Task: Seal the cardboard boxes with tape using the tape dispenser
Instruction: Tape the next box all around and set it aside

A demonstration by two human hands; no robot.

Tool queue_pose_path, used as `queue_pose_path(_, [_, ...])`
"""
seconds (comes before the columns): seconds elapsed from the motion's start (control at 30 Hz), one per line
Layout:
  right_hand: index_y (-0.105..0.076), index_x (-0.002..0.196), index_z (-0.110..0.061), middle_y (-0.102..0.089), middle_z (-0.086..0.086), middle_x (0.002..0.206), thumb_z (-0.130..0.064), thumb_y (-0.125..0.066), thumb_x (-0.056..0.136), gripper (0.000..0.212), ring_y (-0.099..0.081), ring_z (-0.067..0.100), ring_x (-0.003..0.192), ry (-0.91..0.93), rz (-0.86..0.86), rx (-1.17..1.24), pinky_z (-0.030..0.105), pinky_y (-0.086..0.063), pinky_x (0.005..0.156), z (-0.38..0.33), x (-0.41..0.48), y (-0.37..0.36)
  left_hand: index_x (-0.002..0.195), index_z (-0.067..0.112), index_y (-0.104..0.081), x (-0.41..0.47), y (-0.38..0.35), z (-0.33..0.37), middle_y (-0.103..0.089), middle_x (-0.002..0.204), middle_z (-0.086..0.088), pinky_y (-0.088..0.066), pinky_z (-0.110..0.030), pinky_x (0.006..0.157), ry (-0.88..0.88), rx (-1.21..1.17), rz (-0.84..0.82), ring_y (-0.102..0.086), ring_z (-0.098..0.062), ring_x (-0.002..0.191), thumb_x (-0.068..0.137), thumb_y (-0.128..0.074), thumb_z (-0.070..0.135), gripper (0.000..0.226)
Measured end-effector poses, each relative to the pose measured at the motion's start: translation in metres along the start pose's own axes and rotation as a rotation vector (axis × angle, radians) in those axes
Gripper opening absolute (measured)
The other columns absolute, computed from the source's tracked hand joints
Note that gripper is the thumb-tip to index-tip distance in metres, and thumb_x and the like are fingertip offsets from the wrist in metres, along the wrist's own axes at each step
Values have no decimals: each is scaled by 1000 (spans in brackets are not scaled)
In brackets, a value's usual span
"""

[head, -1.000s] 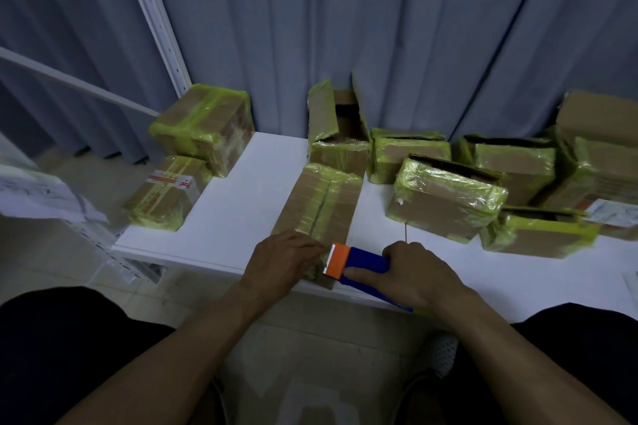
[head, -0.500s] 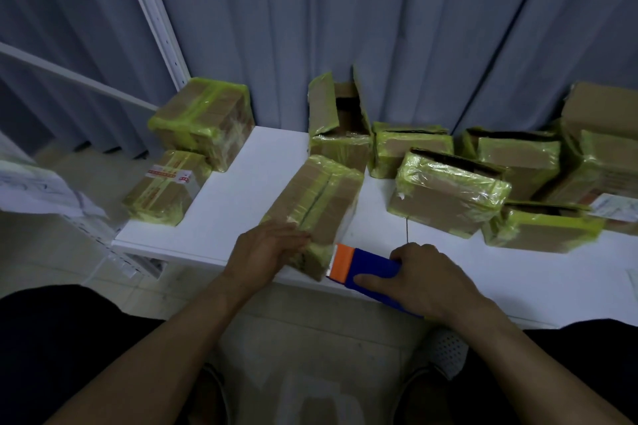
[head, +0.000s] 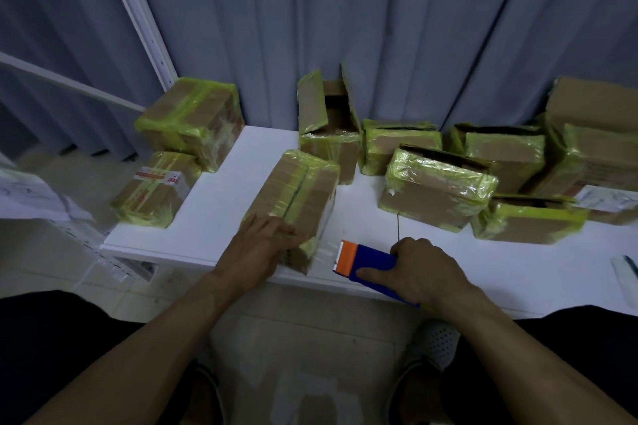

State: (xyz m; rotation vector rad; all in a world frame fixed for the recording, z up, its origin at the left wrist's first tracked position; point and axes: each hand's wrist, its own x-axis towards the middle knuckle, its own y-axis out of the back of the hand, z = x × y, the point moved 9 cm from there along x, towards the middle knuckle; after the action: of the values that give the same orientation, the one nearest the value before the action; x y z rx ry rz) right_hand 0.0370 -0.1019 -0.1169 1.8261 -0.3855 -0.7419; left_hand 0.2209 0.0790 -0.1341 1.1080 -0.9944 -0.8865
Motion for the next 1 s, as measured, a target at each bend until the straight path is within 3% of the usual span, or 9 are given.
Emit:
queue_pose_path(0.1, [-61,96,-19,-60,-4,86,-90,-58,71,75,-64,18,80,9,-10,-42,32,-56,69,-6,7,-6,119,40,-70,1,5,2,-65,121,8,-42,-38,102,43,-48,61,-57,-18,113,86,-69,43,33])
queue_pose_path(0.17, [-57,96,-20,-57,-3,88,-88,-59,73,72,-64,19,82,7,-33,-67,33,-55,71,-13,12,-10,113,41,-73,2,1,-4,-66,119,11,-39,-39,104,110,-82,65,-57,-17,113,88,-63,55,30])
queue_pose_path(0.4, [-54,100,-19,-67,3,103,-86,-61,74,72,-65,22,85,15,-62,-55,39,-59,81,-33,29,-24,115,39,-72,2,-5,-5,-67,117,16,-30,-50,111,118,-170,94,-56,-15,116,93,-55,47,29])
queue_pose_path(0.47, [-52,99,-19,-64,3,101,-85,-61,75,71,-62,22,83,19,-76,-52,38,-59,80,-38,33,-27,115,40,-72,2,-6,-4,-67,117,17,-29,-52,111,119,-185,88,-56,-14,116,92,-50,50,33])
queue_pose_path(0.63, [-51,97,-18,-57,1,92,-86,-59,75,72,-64,23,86,20,-95,-54,37,-58,78,-49,40,-31,113,39,-72,1,-6,-4,-68,109,16,-22,-56,113,138,-252,102,-59,-13,108,90,-66,35,24])
queue_pose_path(0.77, [-53,93,-18,-58,-2,82,-88,-59,73,73,-66,20,82,-2,-125,-25,37,-58,77,-50,45,-34,110,38,-73,1,-5,-3,-67,105,17,-21,-56,113,147,-264,115,-60,-13,104,90,-60,39,25])
queue_pose_path(0.87, [-51,95,-18,-56,-2,87,-87,-58,76,71,-64,22,86,7,-66,-91,33,-53,72,-55,42,-27,109,35,-75,4,-3,-4,-68,106,16,-20,-55,113,151,-267,121,-61,-15,104,91,-62,34,22])
queue_pose_path(1.0, [-63,108,-17,-69,3,104,-79,-54,86,67,-69,25,91,93,104,-296,31,-45,70,-73,34,-16,111,33,-75,6,0,-2,-68,106,13,-16,-52,114,152,-247,114,-61,-17,105,91,-69,24,23])
